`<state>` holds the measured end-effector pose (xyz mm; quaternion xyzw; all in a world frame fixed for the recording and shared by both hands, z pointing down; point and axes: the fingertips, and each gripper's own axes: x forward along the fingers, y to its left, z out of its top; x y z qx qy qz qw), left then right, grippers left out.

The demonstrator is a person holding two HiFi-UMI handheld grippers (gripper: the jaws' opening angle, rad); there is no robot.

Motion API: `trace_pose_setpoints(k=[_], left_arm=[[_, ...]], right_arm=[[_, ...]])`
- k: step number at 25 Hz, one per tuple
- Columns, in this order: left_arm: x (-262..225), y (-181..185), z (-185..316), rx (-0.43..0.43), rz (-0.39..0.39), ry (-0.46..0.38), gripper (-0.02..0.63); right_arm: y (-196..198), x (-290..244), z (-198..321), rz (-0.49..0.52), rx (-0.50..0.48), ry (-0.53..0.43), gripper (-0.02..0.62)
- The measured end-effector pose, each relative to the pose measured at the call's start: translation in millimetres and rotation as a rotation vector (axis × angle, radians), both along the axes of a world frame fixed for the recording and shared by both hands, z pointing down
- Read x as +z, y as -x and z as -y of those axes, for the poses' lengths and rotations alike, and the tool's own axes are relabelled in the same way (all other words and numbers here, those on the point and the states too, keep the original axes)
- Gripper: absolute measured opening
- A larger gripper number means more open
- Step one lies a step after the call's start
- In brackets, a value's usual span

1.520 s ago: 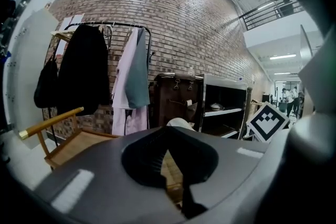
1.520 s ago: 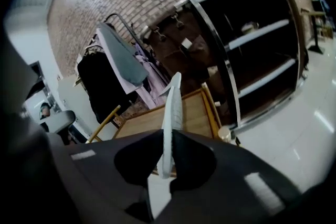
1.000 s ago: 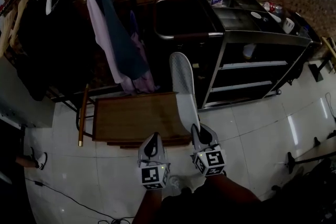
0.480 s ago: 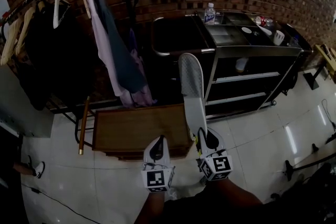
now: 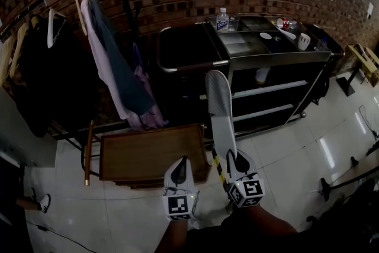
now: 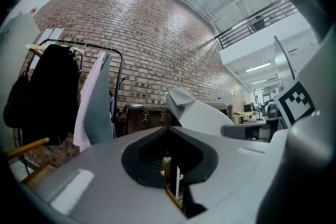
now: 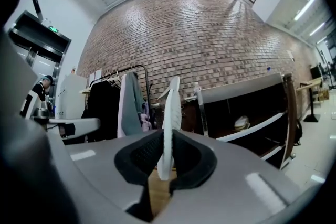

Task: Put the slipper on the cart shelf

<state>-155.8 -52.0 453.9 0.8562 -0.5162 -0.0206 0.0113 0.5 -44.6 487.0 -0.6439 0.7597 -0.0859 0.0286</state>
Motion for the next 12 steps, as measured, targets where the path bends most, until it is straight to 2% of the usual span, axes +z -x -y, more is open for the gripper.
trace_pose_setpoints(k=[6,12], left_arm=[[25.0,-29.4,9.7,0.008,0.020,0.044,0.015],[29.6,-80.3,22.2,0.033,0.025,0.053,0.015]], right_arm=[[-41.9,26.1,-1.1,-0.002,0.050,0.051,0.041],[-103.0,52.7,-1.2,-0.019,0.099,0.130,0.041]])
